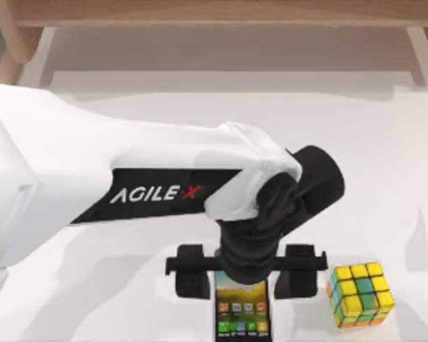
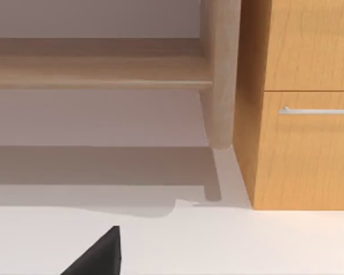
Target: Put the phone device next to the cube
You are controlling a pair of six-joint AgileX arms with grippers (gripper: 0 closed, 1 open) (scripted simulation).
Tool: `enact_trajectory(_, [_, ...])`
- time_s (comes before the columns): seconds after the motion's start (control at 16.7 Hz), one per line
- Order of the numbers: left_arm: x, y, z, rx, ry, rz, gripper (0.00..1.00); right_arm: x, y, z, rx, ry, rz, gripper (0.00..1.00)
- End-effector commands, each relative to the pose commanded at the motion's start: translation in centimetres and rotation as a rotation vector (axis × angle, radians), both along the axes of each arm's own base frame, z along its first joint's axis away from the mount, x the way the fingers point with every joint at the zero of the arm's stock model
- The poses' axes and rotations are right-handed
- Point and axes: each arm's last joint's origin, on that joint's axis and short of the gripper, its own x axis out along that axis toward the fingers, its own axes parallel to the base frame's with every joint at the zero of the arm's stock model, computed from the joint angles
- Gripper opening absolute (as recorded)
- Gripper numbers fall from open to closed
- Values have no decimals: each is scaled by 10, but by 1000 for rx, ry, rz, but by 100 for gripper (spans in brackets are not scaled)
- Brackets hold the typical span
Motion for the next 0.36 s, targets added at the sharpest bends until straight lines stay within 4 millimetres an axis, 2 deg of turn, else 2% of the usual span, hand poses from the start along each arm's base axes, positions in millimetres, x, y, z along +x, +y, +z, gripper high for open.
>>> enact_trajectory(0.36, [0, 0, 0, 0, 0, 0, 100, 0, 0, 0, 0, 0, 0, 100])
